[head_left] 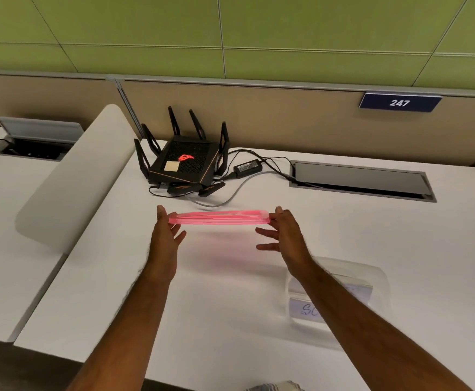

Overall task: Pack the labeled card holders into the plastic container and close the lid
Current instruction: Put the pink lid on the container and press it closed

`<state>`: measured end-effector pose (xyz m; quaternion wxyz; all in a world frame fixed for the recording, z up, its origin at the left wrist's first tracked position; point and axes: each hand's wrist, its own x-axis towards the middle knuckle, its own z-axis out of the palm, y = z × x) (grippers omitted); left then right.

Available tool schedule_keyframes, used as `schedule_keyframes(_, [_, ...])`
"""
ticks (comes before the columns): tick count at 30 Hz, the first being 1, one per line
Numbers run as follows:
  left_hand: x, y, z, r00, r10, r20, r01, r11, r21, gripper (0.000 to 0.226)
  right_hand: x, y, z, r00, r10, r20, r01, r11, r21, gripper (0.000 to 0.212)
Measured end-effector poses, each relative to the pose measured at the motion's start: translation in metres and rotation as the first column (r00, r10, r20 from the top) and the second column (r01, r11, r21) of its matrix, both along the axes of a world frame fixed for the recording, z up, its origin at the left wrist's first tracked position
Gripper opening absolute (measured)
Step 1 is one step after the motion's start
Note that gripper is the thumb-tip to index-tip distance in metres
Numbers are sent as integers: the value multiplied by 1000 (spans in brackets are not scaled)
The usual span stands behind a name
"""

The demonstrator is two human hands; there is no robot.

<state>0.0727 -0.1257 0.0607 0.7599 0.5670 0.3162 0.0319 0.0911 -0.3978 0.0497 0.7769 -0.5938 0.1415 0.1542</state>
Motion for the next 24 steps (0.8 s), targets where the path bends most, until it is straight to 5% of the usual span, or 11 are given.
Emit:
schedule_keyframes(5, [0, -24, 4, 994, 36, 106, -27, 996, -86, 49, -13, -23, 10, 990, -34, 134, 44, 996, -74, 28])
schedule_keyframes(16, [-9, -71, 4, 995, -50, 87, 44, 996, 73, 12, -43, -87, 11, 987, -95, 132, 106, 991, -80, 23])
schedule_keyframes(24, [-17, -111, -10, 986, -165, -24, 167, 975, 150, 27, -64, -134, 5, 979, -123, 165, 164, 950, -266, 31])
